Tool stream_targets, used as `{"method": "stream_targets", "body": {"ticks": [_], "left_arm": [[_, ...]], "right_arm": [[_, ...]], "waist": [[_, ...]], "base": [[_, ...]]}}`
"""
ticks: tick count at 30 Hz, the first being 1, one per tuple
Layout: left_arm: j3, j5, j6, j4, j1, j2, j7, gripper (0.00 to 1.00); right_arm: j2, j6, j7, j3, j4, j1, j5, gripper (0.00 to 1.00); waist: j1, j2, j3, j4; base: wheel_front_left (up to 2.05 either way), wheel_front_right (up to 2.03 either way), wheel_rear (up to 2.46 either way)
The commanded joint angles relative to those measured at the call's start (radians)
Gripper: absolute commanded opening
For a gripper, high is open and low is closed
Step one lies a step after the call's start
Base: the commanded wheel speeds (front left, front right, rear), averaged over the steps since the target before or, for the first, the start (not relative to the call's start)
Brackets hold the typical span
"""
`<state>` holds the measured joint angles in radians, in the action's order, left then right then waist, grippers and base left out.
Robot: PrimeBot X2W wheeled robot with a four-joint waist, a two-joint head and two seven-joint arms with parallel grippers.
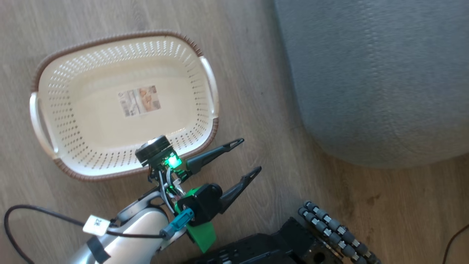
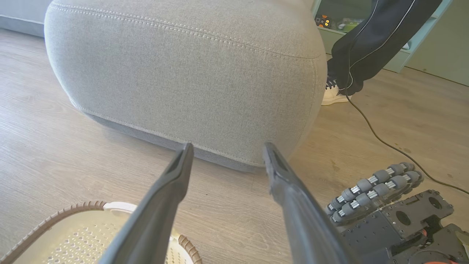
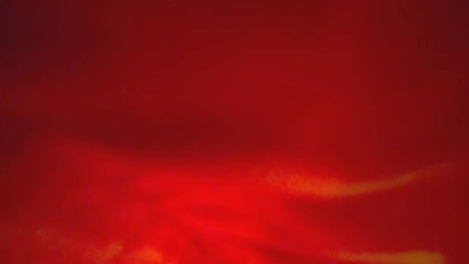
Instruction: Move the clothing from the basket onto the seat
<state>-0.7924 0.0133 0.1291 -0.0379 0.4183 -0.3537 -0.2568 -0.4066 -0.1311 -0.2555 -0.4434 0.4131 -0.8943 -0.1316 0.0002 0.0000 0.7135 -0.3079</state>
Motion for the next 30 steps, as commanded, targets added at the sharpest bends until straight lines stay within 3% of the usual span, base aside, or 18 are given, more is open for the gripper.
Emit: {"method": "stream_targets", "body": {"ticks": [1,6,10,15,23,30], "left_arm": [[0.022,-0.007,-0.001,0.039,0.007,-0.01,-0.005,1.0],[0.017,-0.014,-0.007,0.048,0.021,-0.011,-0.005,1.0],[0.026,-0.009,-0.019,0.051,0.026,-0.007,-0.005,1.0],[0.026,-0.007,-0.023,0.054,0.028,-0.006,-0.005,1.0],[0.028,-0.004,-0.024,0.053,0.034,0.001,-0.005,1.0],[0.034,-0.005,-0.025,0.056,0.042,0.002,-0.005,1.0]], "right_arm": [[-0.061,0.0,-0.006,-0.011,0.002,-0.024,0.008,0.0],[-0.099,0.0,-0.006,-0.024,0.147,-0.105,0.027,0.0],[-0.111,0.0,0.015,-0.035,0.329,-0.184,-0.006,0.0],[-0.144,0.0,0.072,0.007,0.495,-0.27,-0.015,0.0],[-0.156,0.0,0.171,0.08,0.678,-0.346,-0.062,0.0],[-0.155,0.0,0.185,0.134,0.758,-0.355,-0.091,0.0]], "waist": [[-0.0002,0.0,0.033,0.031],[-0.0002,0.0,0.067,0.066],[-0.0002,0.0,0.087,0.081],[-0.0002,0.0,0.106,0.094],[-0.0002,0.0,0.12,0.107],[-0.0002,0.0,0.12,0.112]], "base": [[0.0,0.0,0.0],[0.0,0.0,0.0],[0.0,0.0,0.0],[0.0,0.0,0.0],[0.0,0.0,0.0],[0.0,0.0,0.0]]}}
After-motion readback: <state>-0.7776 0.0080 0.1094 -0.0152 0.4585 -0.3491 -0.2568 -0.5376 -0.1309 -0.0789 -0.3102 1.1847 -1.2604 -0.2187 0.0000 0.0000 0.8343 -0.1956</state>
